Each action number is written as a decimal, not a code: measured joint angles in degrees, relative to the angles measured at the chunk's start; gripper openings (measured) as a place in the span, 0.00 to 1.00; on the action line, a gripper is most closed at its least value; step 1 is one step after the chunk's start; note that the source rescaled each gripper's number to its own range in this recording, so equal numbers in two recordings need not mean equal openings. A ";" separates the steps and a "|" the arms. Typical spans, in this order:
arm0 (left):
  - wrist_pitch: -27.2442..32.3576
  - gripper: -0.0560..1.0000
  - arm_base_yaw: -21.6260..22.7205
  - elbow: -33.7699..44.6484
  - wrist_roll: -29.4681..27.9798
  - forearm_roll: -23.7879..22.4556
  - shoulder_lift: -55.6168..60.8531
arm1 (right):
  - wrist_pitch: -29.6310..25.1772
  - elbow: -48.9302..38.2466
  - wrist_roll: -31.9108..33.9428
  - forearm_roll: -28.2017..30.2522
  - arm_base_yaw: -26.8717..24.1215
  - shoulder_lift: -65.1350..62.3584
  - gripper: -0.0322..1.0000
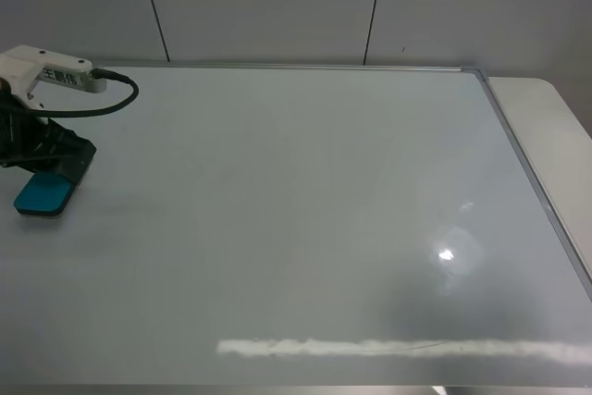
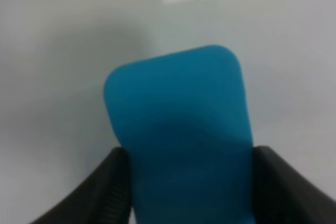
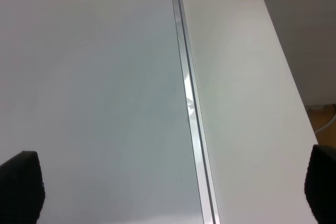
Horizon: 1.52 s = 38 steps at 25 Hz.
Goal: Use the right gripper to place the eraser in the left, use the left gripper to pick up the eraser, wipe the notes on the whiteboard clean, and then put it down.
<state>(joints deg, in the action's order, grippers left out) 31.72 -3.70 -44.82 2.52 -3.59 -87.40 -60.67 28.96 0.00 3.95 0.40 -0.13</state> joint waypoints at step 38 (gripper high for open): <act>-9.72 0.97 3.54 2.63 2.20 2.65 -8.96 | 0.00 0.00 0.00 0.00 0.00 0.00 1.00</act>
<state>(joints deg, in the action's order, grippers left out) 22.01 -0.16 -42.18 4.72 -0.93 -96.36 -60.67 28.96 0.00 3.95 0.40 -0.13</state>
